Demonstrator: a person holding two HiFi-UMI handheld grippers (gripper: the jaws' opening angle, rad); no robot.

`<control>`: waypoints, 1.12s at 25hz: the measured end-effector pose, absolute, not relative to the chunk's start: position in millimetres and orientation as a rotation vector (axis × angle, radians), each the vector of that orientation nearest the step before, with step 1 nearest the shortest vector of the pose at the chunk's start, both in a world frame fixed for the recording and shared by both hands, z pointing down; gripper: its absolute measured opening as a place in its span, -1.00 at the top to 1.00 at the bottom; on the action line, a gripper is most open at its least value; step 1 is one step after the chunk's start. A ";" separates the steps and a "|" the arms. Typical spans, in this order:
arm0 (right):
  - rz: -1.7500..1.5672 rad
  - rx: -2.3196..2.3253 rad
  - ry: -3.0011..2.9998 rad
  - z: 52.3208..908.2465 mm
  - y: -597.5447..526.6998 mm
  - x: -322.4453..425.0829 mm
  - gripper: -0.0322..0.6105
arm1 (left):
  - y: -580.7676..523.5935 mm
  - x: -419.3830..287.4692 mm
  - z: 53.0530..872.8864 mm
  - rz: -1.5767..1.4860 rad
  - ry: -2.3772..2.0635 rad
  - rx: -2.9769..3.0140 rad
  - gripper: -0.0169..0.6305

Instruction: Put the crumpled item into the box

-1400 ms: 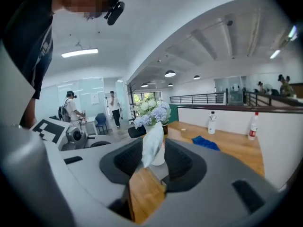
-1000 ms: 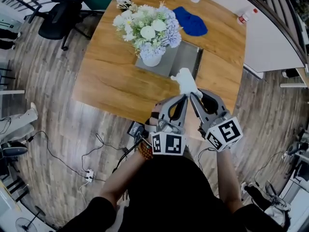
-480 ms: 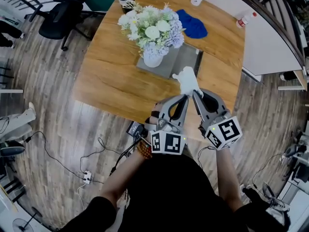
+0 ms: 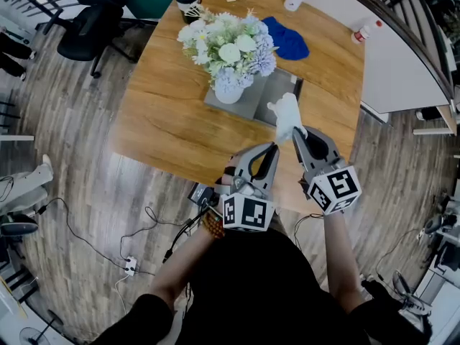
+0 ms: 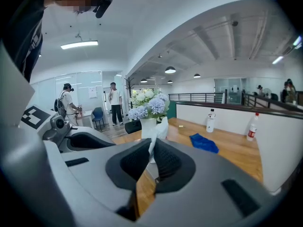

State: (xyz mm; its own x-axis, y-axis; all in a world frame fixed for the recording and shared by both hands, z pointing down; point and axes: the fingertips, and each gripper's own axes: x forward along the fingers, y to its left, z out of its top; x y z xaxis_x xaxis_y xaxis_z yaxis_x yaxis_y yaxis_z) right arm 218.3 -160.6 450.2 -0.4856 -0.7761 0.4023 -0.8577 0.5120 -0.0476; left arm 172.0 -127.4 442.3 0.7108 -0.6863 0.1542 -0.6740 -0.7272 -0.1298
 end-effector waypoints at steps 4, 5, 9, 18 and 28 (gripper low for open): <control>0.328 1.362 -2.391 460.9 -171.1 221.9 0.82 | -132.2 170.2 442.8 -0.290 1.128 -2.860 0.87; 0.325 1.362 -2.382 464.0 -173.6 222.5 0.82 | -134.0 169.1 442.5 -0.287 1.128 -2.868 0.87; 0.324 1.357 -2.362 478.3 -181.7 223.8 0.82 | -141.3 161.9 439.9 -0.275 1.141 -2.880 0.87; 0.370 1.366 -2.312 503.3 -198.6 229.2 0.82 | -154.0 147.8 446.4 -0.303 1.160 -2.897 0.87; 0.405 1.338 -2.263 539.4 -217.4 234.7 0.81 | -162.7 143.7 449.2 -0.294 1.168 -2.930 0.87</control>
State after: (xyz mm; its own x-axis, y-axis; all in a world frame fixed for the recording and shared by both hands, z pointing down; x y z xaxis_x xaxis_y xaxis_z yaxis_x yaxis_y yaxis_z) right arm 234.7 -217.4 539.4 -0.4091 -0.7367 0.5385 -0.8777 0.4791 -0.0113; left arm 143.7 -162.7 449.2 0.7109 -0.6795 0.1814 -0.6843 -0.7278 -0.0446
